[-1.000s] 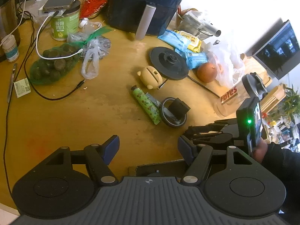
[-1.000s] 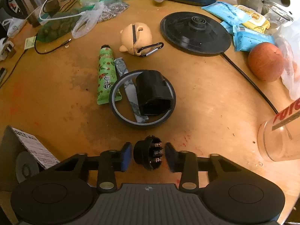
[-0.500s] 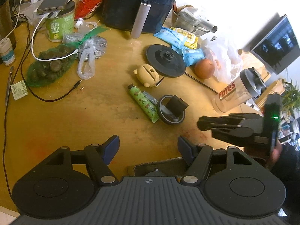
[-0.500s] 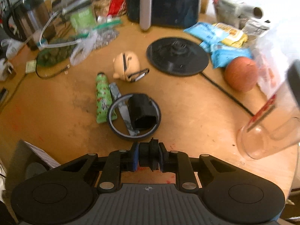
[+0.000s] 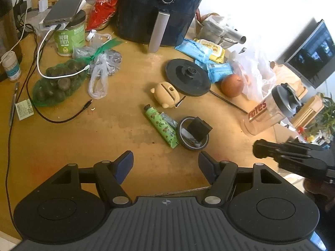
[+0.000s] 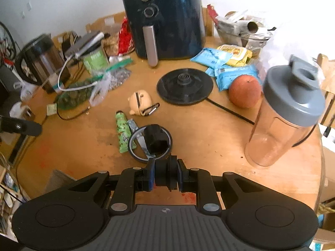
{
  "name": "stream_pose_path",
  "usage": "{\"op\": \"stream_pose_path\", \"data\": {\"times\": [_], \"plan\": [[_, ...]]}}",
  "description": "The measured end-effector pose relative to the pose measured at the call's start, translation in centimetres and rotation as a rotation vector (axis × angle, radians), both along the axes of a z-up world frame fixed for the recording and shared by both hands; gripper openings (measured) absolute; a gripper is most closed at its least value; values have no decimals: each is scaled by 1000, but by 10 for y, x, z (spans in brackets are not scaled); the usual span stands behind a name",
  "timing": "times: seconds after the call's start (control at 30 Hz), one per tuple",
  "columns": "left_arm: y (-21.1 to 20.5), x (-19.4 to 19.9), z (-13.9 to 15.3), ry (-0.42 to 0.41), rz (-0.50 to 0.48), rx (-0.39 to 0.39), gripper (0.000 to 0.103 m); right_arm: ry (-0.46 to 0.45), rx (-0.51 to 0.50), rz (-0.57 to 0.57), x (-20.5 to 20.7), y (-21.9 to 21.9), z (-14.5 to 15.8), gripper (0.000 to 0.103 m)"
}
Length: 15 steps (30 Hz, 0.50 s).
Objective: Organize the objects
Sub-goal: 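Lift the black knob with the right tool while the left tool reaches the green tube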
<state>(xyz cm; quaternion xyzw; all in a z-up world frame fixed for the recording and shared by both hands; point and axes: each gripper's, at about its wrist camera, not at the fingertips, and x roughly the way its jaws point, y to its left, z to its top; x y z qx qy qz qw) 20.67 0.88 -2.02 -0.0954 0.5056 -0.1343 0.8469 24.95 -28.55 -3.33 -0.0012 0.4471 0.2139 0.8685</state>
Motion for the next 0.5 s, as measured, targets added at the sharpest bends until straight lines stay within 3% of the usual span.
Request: {"op": "stream_pose_path", "data": {"times": [0.5], "plan": [[-35,18,-21,-3,-17,71,68,-5,105,-69,-38,-37,10,24]]}}
